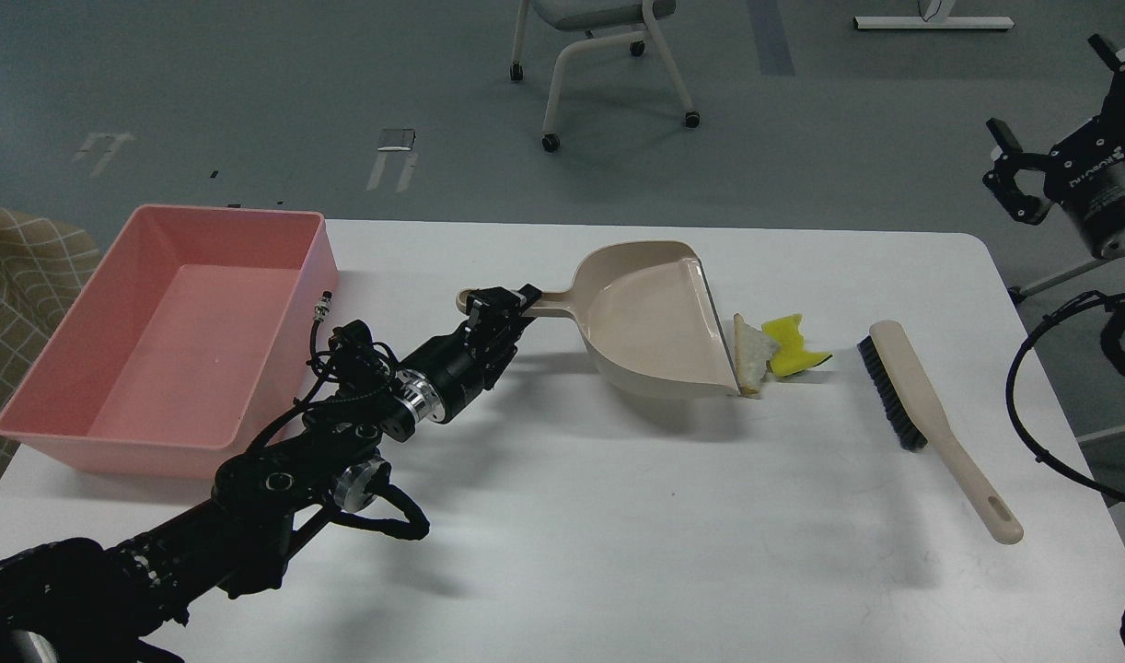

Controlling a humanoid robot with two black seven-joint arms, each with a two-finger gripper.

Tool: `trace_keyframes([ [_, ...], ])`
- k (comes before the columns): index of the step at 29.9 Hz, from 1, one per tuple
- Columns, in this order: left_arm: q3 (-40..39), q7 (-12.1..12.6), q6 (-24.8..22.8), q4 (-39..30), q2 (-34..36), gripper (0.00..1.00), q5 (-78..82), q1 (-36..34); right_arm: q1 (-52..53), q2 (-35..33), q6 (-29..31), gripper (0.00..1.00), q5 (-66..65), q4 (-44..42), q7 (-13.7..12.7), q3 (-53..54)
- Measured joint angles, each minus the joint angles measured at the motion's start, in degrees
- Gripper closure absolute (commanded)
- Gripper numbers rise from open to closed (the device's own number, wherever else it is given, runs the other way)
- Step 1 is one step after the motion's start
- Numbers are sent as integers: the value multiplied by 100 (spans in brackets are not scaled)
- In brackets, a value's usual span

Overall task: Sweep and dump garbage into bin
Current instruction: 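Reach the right gripper to the wooden brush handle and grasp it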

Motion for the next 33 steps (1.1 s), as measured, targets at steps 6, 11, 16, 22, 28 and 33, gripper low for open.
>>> trace_keyframes([
  [6,0,-38,3,-177,261,92,138,-50,-596,-1061,0,0,-962,1026,17,-479],
  [11,0,-39,1,-494,517,92,370,-54,-1425,-1952,2,0,-1983,2288,31,-606],
  [16,0,-53,-5,-550,558,96,405,-4,-1646,-2685,2,0,-2860,2731,301,-1110],
  [22,68,-162,-3,-550,546,96,415,42,-1900,-2885,2,0,-4176,3470,298,-1672],
  [28,127,-173,0,-543,550,96,444,67,-2603,-2772,0,0,-5936,4066,90,-1777],
  [33,309,-167,6,-541,566,96,530,68,-3298,-2596,-2,0,-6670,4499,-159,-1766],
])
